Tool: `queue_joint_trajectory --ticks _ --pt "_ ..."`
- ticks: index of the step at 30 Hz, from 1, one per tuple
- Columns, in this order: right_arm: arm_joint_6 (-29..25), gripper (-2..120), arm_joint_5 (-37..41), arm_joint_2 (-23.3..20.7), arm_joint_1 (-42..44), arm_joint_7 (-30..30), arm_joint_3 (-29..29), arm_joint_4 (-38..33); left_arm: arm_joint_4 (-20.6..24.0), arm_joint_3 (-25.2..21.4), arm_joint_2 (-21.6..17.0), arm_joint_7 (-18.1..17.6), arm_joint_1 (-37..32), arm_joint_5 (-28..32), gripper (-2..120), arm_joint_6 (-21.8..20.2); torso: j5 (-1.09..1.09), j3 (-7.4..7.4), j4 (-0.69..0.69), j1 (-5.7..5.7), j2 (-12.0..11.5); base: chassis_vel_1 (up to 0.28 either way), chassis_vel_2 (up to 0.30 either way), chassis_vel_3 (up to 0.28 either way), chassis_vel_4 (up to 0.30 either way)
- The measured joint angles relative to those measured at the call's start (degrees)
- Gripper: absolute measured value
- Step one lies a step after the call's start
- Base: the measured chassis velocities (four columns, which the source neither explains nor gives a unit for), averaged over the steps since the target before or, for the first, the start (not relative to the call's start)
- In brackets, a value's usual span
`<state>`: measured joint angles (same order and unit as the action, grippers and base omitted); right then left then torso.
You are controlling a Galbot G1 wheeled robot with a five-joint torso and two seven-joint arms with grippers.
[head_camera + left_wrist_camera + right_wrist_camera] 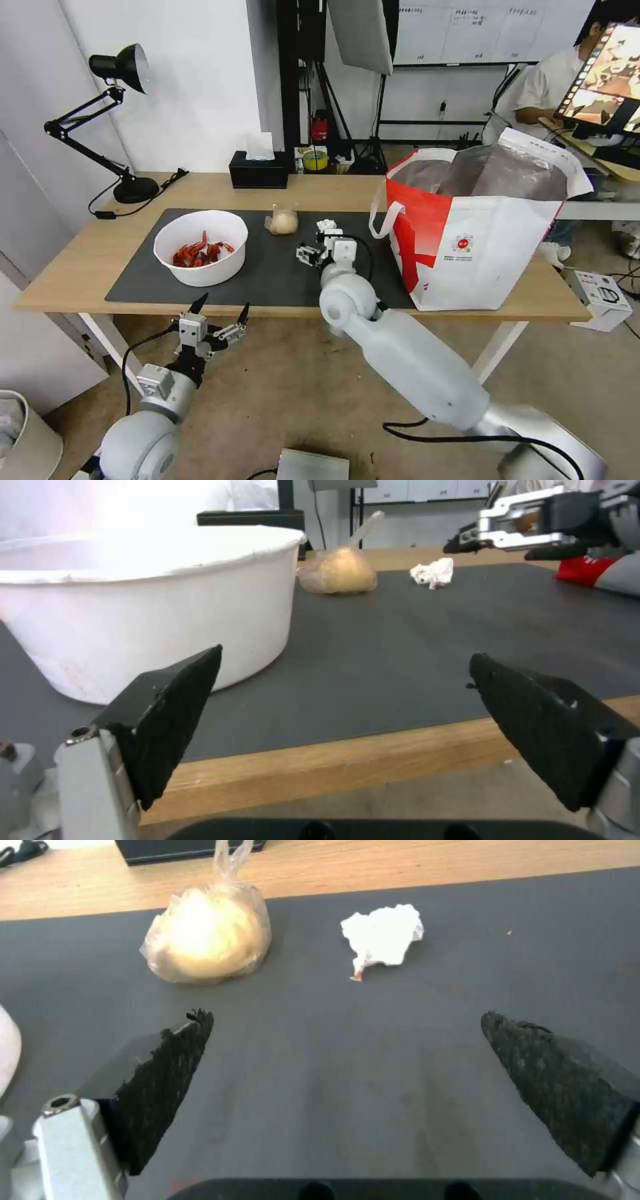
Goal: Pick up the trash from the table and place it into the takeout bag.
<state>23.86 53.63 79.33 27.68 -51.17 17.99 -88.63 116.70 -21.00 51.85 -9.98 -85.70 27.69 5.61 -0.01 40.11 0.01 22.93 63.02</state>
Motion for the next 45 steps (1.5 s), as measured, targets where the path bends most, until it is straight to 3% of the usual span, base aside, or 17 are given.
queue_joint_trajectory --ticks 26,45 --pt "4.5 100 0.7 9.6 -6.9 -5.7 -3.1 14.4 -0.4 0.6 0.8 0.3 -0.1 0.0 100 0.4 0.01 -0.01 -0.01 -0.01 0.0 0.000 0.000 0.000 0.000" --pt "6.6 100 2.9 10.6 -11.3 -8.3 -3.3 18.8 -0.5 0.6 1.1 1.0 -0.4 0.0 100 1.0 0.01 0.00 -0.01 -0.01 0.0 0.000 0.000 0.000 0.000"
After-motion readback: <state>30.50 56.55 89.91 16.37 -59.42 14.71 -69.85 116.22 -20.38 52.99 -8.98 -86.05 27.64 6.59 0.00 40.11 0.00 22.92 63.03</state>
